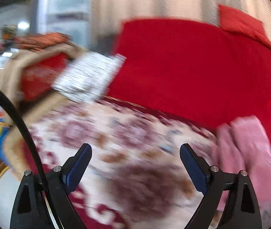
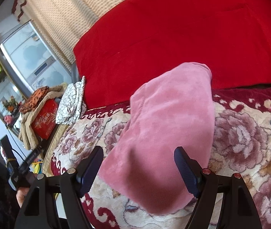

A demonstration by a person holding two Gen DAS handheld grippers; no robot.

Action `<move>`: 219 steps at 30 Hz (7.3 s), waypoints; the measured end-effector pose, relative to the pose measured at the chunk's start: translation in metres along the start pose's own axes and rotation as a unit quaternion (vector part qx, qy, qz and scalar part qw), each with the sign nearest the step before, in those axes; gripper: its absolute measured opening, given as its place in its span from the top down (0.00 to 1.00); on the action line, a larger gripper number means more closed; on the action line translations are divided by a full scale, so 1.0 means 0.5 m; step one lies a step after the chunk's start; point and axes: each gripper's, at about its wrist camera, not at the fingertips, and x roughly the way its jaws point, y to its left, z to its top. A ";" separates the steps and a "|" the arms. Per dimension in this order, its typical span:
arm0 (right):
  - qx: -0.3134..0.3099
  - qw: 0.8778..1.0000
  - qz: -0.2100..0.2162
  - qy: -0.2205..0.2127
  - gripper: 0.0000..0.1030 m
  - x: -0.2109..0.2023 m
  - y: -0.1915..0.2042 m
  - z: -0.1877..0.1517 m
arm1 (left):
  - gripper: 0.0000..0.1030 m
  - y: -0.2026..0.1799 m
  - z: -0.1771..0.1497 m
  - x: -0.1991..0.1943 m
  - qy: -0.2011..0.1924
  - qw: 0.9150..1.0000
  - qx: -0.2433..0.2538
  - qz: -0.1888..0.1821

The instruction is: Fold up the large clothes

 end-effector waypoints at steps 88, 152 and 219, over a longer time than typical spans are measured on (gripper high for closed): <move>0.116 0.986 0.046 0.107 0.60 -0.071 -0.268 -0.030 | 0.31 -0.333 -0.196 -0.266 0.115 0.940 0.210 -0.241; -0.051 0.967 -0.204 -0.142 0.27 -0.704 0.077 -0.376 | 0.05 -0.235 -0.200 -0.748 -0.102 0.965 0.210 -0.120; -0.070 0.960 -0.213 -0.168 0.27 -0.727 0.144 -0.379 | 0.05 -0.196 -0.182 -0.825 -0.160 0.962 0.185 -0.121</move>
